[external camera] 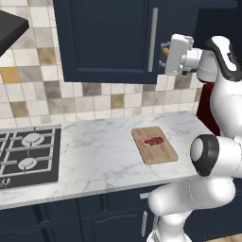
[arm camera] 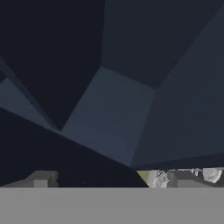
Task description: Open the cabinet, retrieve the rolling pin, and place it next to the meat on the cutting board to prepare for tenderizing.
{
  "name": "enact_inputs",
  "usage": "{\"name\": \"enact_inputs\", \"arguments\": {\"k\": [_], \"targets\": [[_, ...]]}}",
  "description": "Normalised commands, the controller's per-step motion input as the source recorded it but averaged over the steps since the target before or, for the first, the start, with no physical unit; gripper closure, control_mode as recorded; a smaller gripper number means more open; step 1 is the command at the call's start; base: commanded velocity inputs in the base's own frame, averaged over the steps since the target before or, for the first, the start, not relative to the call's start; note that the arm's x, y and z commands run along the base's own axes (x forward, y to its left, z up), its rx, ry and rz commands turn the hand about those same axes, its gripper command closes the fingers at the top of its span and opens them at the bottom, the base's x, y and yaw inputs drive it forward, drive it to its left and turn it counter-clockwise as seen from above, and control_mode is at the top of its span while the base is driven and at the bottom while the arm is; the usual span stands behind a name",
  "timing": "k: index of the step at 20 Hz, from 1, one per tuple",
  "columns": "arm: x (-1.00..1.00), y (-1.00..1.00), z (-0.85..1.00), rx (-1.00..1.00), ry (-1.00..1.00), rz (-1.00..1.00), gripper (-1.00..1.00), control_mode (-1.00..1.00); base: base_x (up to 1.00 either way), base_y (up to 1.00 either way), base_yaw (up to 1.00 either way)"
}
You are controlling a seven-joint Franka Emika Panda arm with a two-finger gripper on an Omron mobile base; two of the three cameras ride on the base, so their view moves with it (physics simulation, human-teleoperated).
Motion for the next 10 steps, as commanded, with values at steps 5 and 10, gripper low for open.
{"name": "enact_inputs", "arguments": {"k": [5, 10], "targets": [[-0.49, 0.44, 0.0, 0.0, -0.06, 0.11, -1.0, -1.0, 0.0, 0.0, 0.0], [-0.85, 0.46, 0.0, 0.0, -0.16, 0.1, -1.0, -1.0, 0.0, 0.0, 0.0]]}}
